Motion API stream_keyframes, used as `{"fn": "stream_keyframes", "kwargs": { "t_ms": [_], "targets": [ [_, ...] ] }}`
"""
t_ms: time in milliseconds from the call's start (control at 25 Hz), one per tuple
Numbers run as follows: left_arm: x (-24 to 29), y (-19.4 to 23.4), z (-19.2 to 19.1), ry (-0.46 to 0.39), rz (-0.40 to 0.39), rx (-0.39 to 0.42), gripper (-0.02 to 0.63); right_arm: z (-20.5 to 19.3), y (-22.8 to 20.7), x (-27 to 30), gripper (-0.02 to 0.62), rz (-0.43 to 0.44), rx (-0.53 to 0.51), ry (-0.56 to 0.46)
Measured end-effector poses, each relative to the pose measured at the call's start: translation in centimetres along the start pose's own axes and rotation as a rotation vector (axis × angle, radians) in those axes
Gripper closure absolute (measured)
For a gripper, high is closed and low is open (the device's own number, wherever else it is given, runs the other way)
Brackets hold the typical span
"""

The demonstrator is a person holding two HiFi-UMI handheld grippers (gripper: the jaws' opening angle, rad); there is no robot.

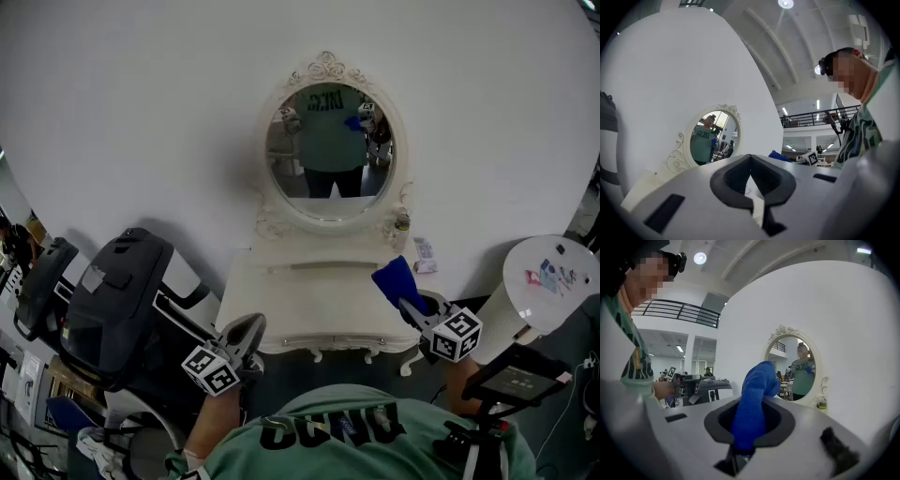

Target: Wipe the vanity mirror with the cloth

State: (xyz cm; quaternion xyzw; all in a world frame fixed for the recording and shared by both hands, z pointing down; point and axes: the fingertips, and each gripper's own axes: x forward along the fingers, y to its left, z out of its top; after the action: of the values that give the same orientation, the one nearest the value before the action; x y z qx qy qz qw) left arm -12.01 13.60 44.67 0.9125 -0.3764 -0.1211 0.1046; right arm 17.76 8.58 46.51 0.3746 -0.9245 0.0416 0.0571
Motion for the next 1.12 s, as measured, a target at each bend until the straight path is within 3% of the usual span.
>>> {"fn": "stream_keyframes", "kwargs": {
  "t_ms": [760, 920, 1120],
  "targets": [
    [2.3, -0.7, -1.1, 0.003, -0.045, 0.006, 0.606, -1.0, -1.6, -1.0, 0.546, -0.005, 0.026, -0.037],
    [4.3, -1.1, -1.0, 0.003, -0.057, 0.017, 0.606, -0.7, -2.4, -1.3, 0.546, 0.012, 0.002, -0.036],
    [9.0, -3.8, -1.9, 0.013, -0.056, 0.007, 0.606, -0.2, -6.4, -4.3, 0.546, 0.038, 0.001, -0.024]
  ]
}}
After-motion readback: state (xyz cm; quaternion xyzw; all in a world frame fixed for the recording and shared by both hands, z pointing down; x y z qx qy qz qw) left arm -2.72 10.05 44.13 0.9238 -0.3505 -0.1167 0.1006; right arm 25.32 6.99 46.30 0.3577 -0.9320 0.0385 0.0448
